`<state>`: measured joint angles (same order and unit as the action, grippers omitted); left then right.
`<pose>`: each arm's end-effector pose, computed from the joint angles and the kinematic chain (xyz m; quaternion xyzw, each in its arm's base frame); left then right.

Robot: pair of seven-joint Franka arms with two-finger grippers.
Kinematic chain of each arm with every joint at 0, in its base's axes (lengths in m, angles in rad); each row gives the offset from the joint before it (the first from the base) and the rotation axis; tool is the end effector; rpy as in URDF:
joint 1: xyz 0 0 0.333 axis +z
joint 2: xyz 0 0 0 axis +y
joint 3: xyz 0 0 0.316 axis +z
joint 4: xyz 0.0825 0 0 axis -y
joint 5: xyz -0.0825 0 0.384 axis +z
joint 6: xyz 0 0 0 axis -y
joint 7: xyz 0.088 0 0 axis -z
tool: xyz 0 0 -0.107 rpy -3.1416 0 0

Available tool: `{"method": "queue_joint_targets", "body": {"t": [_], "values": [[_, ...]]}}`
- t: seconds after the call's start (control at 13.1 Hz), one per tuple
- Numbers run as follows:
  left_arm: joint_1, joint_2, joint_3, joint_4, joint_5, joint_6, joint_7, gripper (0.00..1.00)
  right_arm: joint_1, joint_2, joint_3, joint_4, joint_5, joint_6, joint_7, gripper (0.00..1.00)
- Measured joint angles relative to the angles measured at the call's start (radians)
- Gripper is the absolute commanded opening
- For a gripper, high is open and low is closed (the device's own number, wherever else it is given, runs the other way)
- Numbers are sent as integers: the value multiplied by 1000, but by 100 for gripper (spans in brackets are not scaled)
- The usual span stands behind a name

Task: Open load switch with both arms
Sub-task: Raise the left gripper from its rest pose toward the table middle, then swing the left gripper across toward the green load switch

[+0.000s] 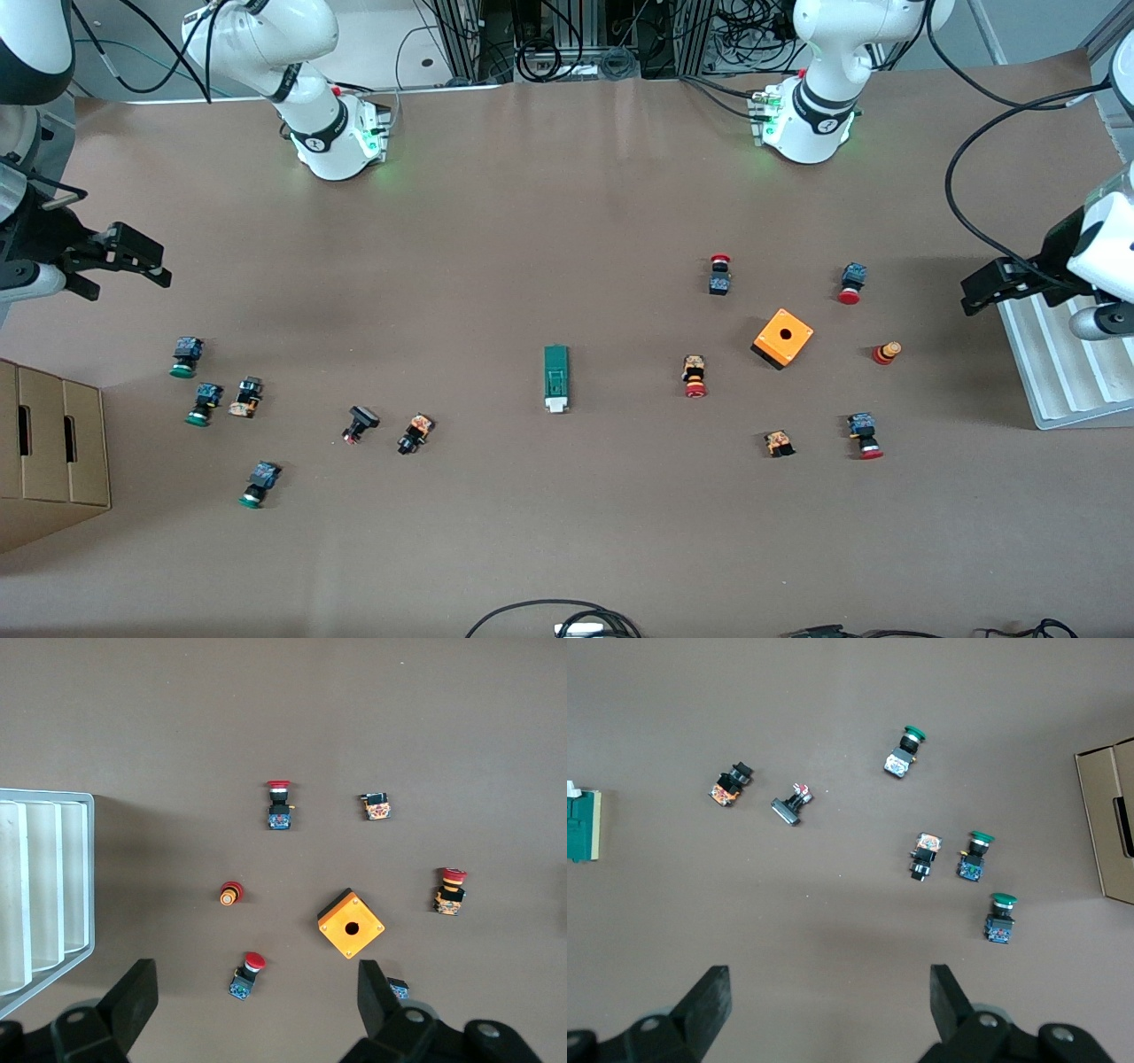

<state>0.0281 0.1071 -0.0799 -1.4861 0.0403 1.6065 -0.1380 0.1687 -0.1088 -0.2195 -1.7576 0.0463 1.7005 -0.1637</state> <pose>0.5904 -0.0238 0.6067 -0.9989 -0.0428 -0.0083 0.0152 0.5303 -0.0283 0.6049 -0.9976 -0.0543 -0.0281 0.0320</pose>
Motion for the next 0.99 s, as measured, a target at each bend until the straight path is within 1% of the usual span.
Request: {"method": "queue_joint_targets", "body": {"t": [0.23, 0.38, 0.61, 0.84, 0.99], "values": [[0, 6, 0, -2, 0, 0, 1, 100, 0, 3, 0, 8, 0, 3, 1, 100], [-6, 32, -5, -3, 0, 0, 8, 100, -2, 3, -2, 10, -1, 3, 1, 100], [-56, 67, -16, -2, 13, 2, 9, 100, -5, 3, -3, 13, -33, 8, 2, 100], [-114, 93, -30, -2, 76, 29, 9, 100, -4, 9, -1, 13, -34, 8, 2, 100], [-140, 108, -33, -1, 84, 48, 8, 100, -5, 13, -1, 13, -35, 8, 2, 100]]}}
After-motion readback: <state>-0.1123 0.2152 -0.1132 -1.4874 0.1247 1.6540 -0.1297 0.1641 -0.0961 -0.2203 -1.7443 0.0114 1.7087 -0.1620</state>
